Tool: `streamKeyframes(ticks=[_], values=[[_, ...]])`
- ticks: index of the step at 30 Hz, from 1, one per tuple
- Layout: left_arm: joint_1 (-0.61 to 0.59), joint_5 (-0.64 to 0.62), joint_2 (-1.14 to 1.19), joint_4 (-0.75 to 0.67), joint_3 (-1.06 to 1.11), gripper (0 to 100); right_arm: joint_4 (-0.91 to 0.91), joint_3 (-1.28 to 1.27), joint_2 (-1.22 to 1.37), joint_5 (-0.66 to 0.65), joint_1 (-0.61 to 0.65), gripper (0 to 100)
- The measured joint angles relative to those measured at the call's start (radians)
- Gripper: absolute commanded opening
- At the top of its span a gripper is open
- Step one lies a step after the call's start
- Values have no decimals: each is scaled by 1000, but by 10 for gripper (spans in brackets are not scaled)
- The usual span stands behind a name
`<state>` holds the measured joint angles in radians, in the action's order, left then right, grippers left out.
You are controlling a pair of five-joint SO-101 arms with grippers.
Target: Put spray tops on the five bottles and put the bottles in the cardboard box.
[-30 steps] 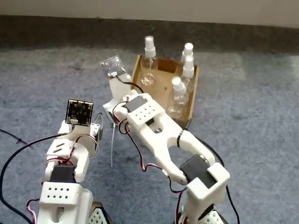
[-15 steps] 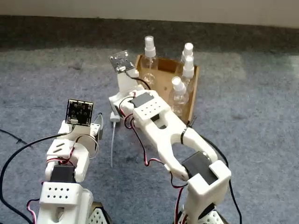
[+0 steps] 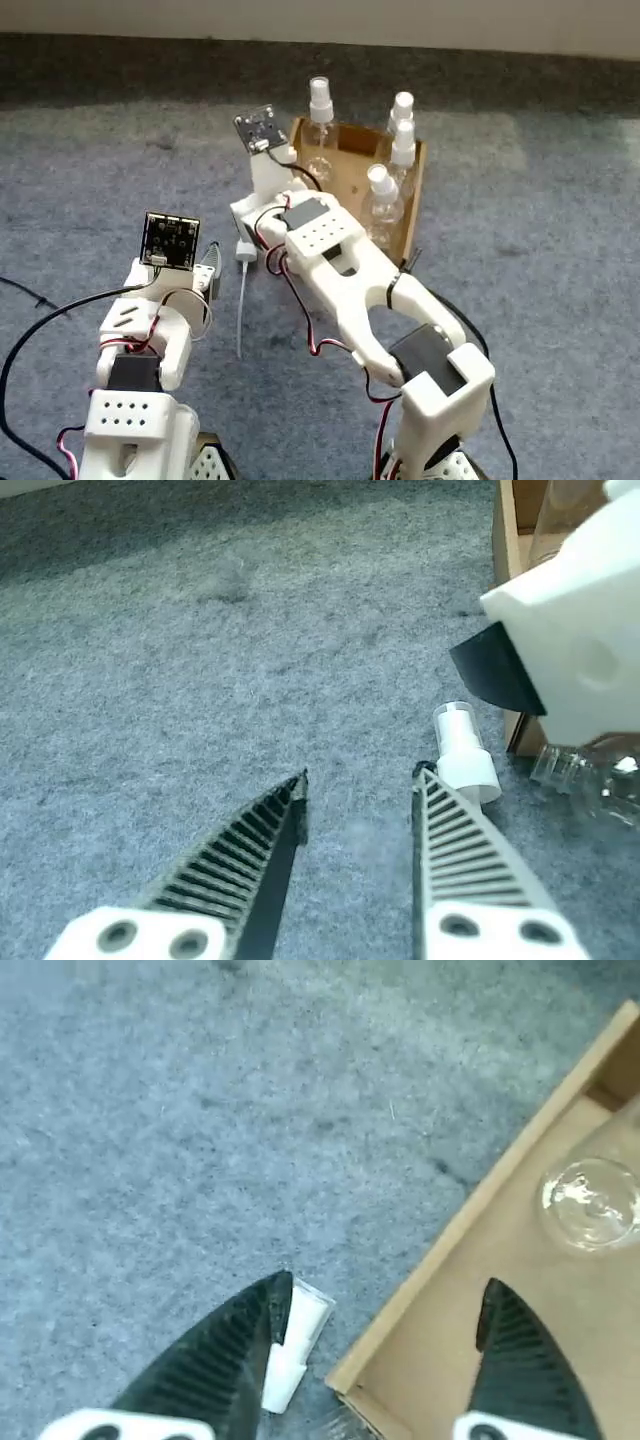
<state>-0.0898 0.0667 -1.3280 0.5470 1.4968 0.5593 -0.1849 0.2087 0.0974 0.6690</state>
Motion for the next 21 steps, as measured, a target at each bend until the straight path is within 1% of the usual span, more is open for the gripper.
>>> streamKeyframes(ticks=[5, 13, 21], values=[[0, 0, 0, 0, 0, 161, -12, 0, 2, 0, 0, 241], [0, 0, 0, 0, 0, 161, -15, 0, 100, 0, 0, 240], [0, 0, 0, 0, 0, 161, -15, 0, 103, 0, -2, 238]])
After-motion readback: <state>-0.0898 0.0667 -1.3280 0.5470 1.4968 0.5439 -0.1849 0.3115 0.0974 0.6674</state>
